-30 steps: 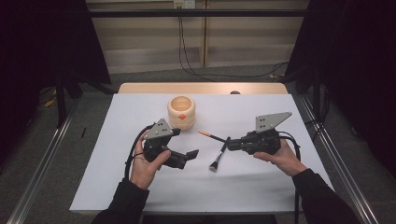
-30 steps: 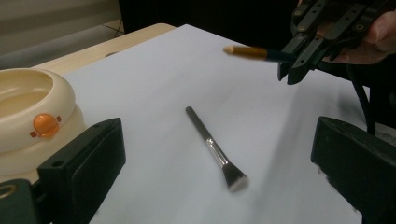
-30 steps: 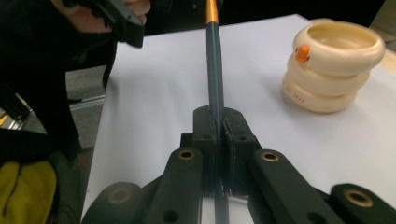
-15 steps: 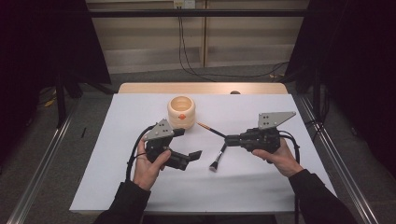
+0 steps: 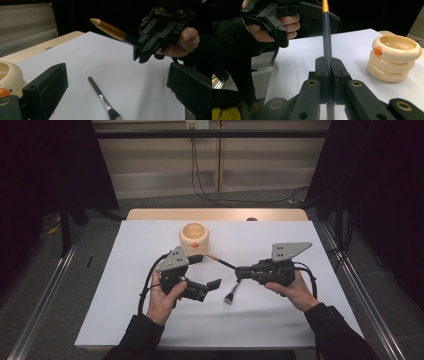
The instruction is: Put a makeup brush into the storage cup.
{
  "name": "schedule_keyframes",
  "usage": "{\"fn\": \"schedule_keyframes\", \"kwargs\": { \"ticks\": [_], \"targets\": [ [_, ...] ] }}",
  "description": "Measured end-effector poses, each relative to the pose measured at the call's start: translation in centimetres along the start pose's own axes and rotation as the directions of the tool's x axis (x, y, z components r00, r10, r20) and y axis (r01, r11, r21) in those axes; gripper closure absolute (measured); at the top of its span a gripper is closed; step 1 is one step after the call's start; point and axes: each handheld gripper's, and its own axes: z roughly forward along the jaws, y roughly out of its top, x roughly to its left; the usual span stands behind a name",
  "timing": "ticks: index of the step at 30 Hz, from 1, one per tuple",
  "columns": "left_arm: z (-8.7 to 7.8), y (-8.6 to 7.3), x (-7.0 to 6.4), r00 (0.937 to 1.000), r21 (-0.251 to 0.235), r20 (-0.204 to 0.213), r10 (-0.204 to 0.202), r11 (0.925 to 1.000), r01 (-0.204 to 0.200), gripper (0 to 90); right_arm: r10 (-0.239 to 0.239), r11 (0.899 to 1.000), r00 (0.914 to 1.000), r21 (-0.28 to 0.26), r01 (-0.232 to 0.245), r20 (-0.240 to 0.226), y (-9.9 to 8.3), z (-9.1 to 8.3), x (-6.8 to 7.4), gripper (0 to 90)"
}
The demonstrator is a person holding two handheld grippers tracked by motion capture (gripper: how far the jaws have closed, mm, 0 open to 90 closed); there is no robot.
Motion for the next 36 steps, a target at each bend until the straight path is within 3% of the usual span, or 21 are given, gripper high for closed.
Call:
{"fn": "schedule_keyframes", "kwargs": {
  "ticks": [5, 7, 9, 12, 13, 16, 18, 21, 23, 29, 31, 36],
  "targets": [
    [0.4, 0.2, -0.4, 0.9999, -0.024, -0.001, 0.014, 0.9996, -0.014, 4.2, 0.015, 1.000, 0.9999, -0.006, -0.015, 0.006, -0.1, 0.1, -0.1, 85.4],
    [0.7, 0.4, -0.4, 0.9995, -0.018, 0.032, 0.000, 0.9998, 0.001, 4.6, 0.016, 1.000, 0.9998, -0.003, -0.016, 0.010, -0.2, 0.2, -0.2, 85.5],
    [1.0, 0.6, -0.4, 0.9955, -0.013, 0.094, -0.016, 0.9998, 0.017, 9.0, 0.020, 1.000, 0.9997, -0.001, -0.019, 0.014, -0.3, 0.3, -0.2, 85.4],
    [1.3, 1.0, -0.6, 0.9985, -0.024, 0.056, -0.002, 0.9997, 0.003, 10.5, 0.018, 1.000, 0.9998, 0.002, -0.018, 0.011, -0.3, 0.4, -0.2, 85.4],
    [1.4, 1.1, -0.6, 0.9973, -0.027, 0.073, -0.011, 0.9995, 0.013, 10.2, 0.018, 1.000, 0.9998, 0.000, -0.018, 0.013, -0.3, 0.3, -0.1, 85.4],
    [1.9, 1.3, -0.9, 0.9978, -0.044, 0.063, -0.022, 0.9987, 0.025, 10.4, 0.018, 1.000, 0.9996, -0.005, -0.018, 0.020, -0.2, 0.3, -0.1, 85.4],
    [2.3, 1.2, -1.2, 0.9992, -0.043, 0.041, -0.005, 0.9991, 0.007, 11.8, 0.019, 1.000, 0.9996, -0.005, -0.019, 0.022, -0.3, 0.2, -0.1, 85.4],
    [2.7, 1.2, -1.3, 0.9984, -0.042, 0.053, -0.021, 0.9988, 0.023, 14.6, 0.019, 1.000, 0.9990, 0.008, -0.020, 0.039, -0.4, 0.3, -0.2, 85.4],
    [2.7, 1.2, -1.3, 0.9990, -0.049, 0.044, -0.007, 0.9987, 0.009, 21.9, 0.030, 1.000, 0.9986, 0.009, -0.030, 0.043, -0.6, 0.4, -0.4, 85.4],
    [2.4, 1.3, -0.7, 0.9990, -0.063, 0.024, -0.039, 0.9972, 0.040, 42.5, 0.032, 0.999, 0.9986, 0.008, -0.033, 0.042, -0.7, 0.4, -0.4, 85.5],
    [2.2, 1.3, -0.5, 0.9975, -0.075, 0.047, -0.052, 0.9956, 0.055, 49.5, 0.027, 1.000, 0.9991, 0.009, -0.028, 0.033, -0.7, 0.5, -0.4, 85.5],
    [2.1, 1.5, -0.3, 0.9949, -0.095, 0.061, -0.080, 0.9918, 0.086, 54.8, 0.027, 0.999, 0.9992, 0.024, -0.028, 0.031, -0.8, 0.8, -0.2, 85.5]
  ]
}}
